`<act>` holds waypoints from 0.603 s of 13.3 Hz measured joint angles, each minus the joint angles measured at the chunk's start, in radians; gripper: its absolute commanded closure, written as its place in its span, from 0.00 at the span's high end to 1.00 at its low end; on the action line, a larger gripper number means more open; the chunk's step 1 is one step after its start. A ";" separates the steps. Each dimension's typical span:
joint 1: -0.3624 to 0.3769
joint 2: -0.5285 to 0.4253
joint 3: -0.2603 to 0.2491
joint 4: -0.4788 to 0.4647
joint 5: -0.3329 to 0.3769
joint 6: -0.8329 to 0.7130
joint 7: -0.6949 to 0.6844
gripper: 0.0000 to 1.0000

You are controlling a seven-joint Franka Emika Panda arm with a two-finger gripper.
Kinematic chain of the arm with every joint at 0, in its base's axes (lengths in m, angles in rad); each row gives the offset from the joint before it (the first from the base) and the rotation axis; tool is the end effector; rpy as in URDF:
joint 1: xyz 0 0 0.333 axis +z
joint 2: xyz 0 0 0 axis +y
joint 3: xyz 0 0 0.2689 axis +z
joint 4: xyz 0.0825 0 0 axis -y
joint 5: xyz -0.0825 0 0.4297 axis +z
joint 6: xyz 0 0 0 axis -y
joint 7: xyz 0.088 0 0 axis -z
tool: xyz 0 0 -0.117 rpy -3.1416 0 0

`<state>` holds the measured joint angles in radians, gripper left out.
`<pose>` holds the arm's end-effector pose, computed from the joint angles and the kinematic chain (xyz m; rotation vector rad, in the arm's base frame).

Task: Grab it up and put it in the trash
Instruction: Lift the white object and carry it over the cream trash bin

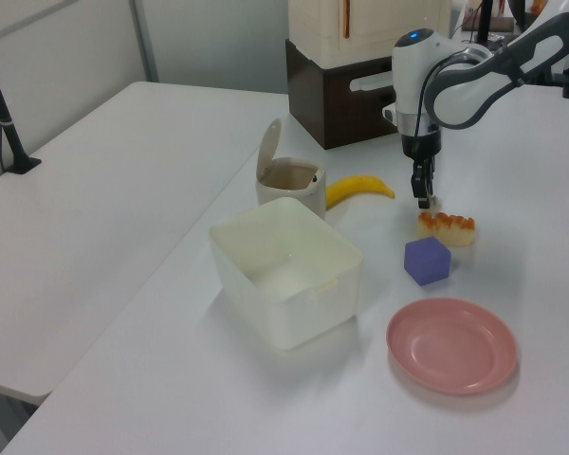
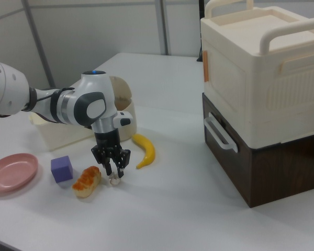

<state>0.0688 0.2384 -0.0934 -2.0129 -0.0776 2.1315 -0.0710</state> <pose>0.6029 -0.0193 0.2427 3.0530 0.1419 -0.1884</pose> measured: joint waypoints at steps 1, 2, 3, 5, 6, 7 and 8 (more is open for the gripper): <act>0.000 0.000 0.000 0.000 0.000 0.000 -0.004 0.37; 0.000 0.000 0.000 -0.001 0.000 0.000 -0.008 0.34; 0.000 0.000 0.000 -0.002 0.000 0.000 -0.021 0.29; 0.000 0.000 0.000 -0.002 0.000 0.000 -0.038 0.22; 0.000 0.000 0.000 -0.002 0.000 0.000 -0.049 0.18; 0.000 0.000 0.000 -0.002 0.000 0.000 -0.057 0.17; 0.000 0.000 0.000 -0.002 0.000 0.000 -0.065 0.16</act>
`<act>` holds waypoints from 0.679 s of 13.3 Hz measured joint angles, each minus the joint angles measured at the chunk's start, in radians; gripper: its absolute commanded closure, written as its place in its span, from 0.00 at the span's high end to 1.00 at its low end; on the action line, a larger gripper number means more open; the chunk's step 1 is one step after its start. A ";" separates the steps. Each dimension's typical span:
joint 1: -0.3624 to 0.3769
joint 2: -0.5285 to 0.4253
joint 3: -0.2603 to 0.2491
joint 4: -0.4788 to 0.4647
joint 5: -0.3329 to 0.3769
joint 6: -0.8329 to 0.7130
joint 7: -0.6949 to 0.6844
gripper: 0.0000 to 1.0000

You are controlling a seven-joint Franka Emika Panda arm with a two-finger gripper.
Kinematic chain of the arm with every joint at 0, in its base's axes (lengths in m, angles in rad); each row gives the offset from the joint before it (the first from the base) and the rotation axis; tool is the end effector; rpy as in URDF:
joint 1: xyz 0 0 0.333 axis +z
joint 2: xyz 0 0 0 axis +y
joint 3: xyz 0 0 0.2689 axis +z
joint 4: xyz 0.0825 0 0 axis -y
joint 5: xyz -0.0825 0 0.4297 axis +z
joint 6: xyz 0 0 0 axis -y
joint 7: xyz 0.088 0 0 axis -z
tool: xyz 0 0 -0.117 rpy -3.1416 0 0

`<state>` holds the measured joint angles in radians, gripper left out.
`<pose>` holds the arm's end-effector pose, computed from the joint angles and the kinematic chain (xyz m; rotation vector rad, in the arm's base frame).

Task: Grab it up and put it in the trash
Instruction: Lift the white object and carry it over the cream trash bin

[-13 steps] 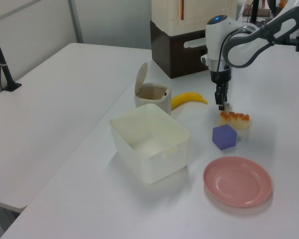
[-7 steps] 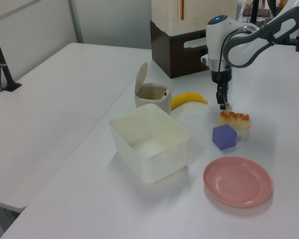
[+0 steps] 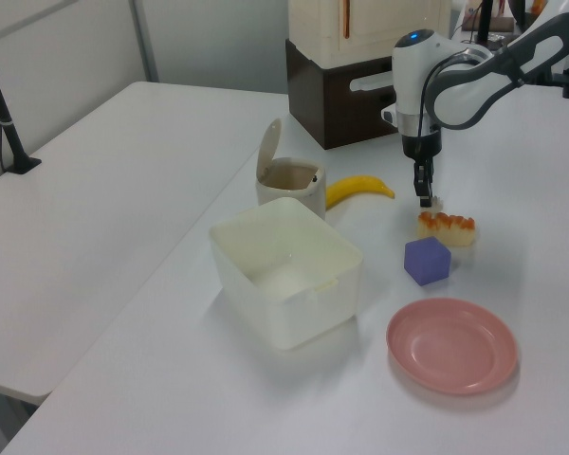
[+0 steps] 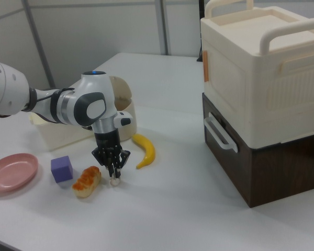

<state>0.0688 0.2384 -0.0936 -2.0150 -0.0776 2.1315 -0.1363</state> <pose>0.6022 -0.0194 0.2418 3.0505 0.2416 -0.1957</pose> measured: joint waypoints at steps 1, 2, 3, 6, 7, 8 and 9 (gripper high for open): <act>0.000 0.000 0.000 0.000 0.000 0.000 -0.010 0.16; 0.000 0.000 0.000 0.000 0.000 0.000 -0.014 0.15; 0.000 0.000 0.000 0.000 0.000 0.000 -0.017 0.14; 0.000 -0.001 -0.003 0.003 0.000 0.000 -0.020 0.12; 0.000 -0.001 -0.004 0.009 0.000 0.000 -0.021 0.12; 0.000 -0.002 -0.004 0.019 0.000 0.000 -0.022 0.11; 0.000 -0.003 -0.005 0.032 0.000 0.000 -0.023 0.11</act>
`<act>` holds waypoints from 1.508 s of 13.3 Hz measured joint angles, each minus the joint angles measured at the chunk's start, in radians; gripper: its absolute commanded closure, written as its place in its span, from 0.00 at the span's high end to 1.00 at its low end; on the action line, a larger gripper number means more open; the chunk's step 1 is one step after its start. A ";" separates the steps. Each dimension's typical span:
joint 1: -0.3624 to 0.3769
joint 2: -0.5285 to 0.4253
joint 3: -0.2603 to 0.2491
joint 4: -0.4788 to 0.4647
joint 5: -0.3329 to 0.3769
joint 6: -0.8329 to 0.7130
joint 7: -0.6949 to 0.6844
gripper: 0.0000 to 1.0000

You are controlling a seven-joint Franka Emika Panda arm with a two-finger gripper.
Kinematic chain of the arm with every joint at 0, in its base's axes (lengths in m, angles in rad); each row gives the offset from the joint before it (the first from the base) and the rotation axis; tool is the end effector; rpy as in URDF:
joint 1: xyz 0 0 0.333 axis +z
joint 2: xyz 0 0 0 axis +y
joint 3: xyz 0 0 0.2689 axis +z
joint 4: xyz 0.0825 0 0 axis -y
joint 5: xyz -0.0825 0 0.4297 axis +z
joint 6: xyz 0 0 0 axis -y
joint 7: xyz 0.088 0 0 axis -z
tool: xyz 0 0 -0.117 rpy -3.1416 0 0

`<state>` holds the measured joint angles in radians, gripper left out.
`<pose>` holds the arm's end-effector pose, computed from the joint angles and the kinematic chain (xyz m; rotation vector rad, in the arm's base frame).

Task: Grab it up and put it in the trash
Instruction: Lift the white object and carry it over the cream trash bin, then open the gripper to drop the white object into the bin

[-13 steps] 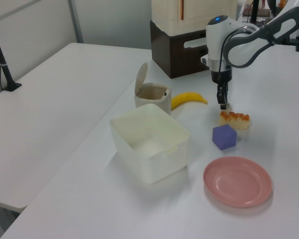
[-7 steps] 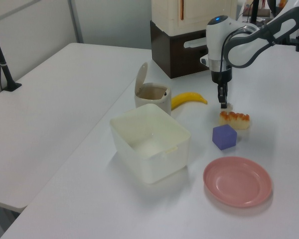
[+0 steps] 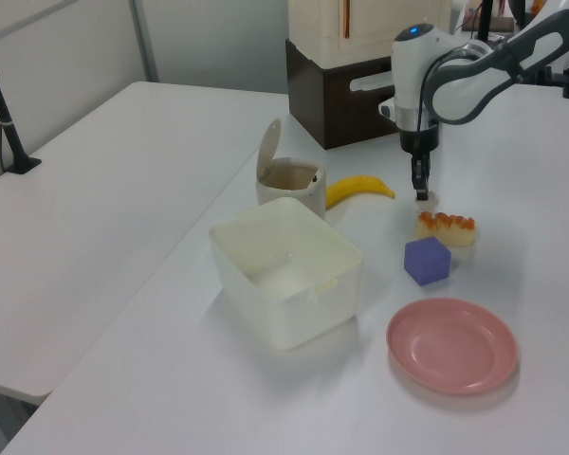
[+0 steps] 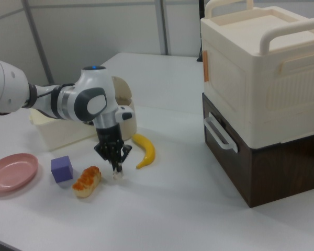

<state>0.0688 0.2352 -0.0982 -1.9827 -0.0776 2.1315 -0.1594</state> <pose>0.6128 -0.0221 0.2588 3.0481 0.2686 -0.1432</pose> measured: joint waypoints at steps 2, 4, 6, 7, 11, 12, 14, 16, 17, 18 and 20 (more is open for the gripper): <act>0.001 -0.003 0.000 0.046 0.001 0.000 -0.001 0.11; 0.003 -0.005 0.001 0.095 0.030 0.000 -0.003 0.11; 0.007 -0.007 0.005 0.166 0.097 0.000 -0.009 0.11; 0.012 -0.006 0.008 0.211 0.137 0.000 -0.009 0.11; 0.017 0.013 0.052 0.290 0.191 0.119 0.009 0.11; 0.018 0.025 0.063 0.295 0.191 0.170 0.027 0.11; 0.030 0.066 0.077 0.297 0.191 0.300 0.071 0.23; 0.051 0.108 0.078 0.303 0.191 0.422 0.109 0.70; 0.061 0.133 0.079 0.311 0.191 0.479 0.140 1.00; 0.064 0.149 0.079 0.321 0.191 0.507 0.168 1.00; 0.064 0.156 0.079 0.331 0.191 0.516 0.188 1.00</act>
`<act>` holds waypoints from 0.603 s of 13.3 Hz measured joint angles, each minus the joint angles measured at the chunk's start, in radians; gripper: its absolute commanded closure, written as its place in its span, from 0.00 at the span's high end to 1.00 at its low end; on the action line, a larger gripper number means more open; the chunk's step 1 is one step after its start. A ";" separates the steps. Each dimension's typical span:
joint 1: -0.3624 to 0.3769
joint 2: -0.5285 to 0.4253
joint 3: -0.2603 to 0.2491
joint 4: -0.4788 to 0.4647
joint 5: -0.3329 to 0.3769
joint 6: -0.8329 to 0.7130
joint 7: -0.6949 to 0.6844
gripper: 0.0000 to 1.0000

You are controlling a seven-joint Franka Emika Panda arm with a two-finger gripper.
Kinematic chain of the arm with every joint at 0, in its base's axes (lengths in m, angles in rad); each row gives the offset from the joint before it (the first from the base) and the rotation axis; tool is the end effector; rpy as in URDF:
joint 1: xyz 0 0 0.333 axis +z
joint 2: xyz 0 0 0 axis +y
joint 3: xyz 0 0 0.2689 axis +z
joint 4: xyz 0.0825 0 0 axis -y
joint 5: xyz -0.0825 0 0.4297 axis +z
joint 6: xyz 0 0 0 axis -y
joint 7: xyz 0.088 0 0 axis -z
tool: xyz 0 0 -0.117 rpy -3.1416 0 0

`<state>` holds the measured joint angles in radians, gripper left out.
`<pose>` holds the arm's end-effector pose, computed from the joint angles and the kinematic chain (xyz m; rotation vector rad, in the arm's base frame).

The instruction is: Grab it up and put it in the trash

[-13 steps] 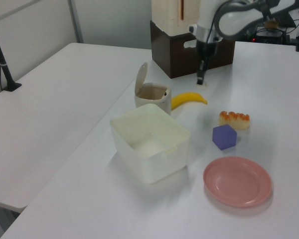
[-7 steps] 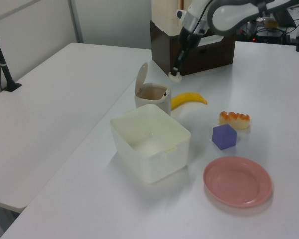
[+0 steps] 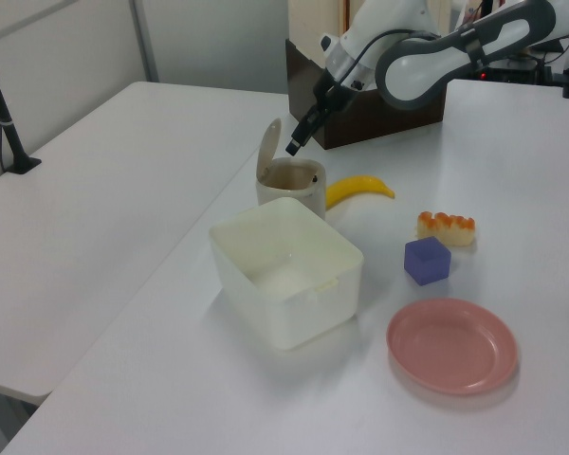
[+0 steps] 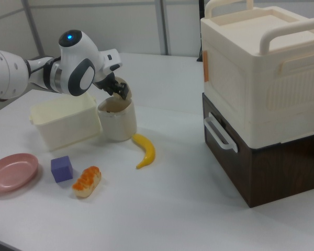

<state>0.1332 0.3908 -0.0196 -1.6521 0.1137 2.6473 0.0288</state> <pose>0.7331 0.0826 0.3819 -2.8908 -0.0077 -0.8905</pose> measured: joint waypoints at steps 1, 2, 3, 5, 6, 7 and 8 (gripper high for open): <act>0.001 0.000 0.000 0.003 0.000 0.000 0.001 1.00; 0.003 0.000 0.000 0.006 0.000 0.000 0.002 1.00; 0.004 -0.001 0.000 0.011 0.000 0.000 0.004 1.00; 0.003 -0.013 0.000 0.017 0.000 -0.077 0.014 1.00; 0.002 -0.026 -0.003 0.022 0.000 -0.152 0.018 1.00; -0.001 -0.055 -0.007 0.028 0.000 -0.277 0.019 1.00; -0.005 -0.090 -0.011 0.031 -0.009 -0.409 0.019 1.00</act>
<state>0.1279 0.3010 -0.0309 -1.6213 0.1042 2.2385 0.0480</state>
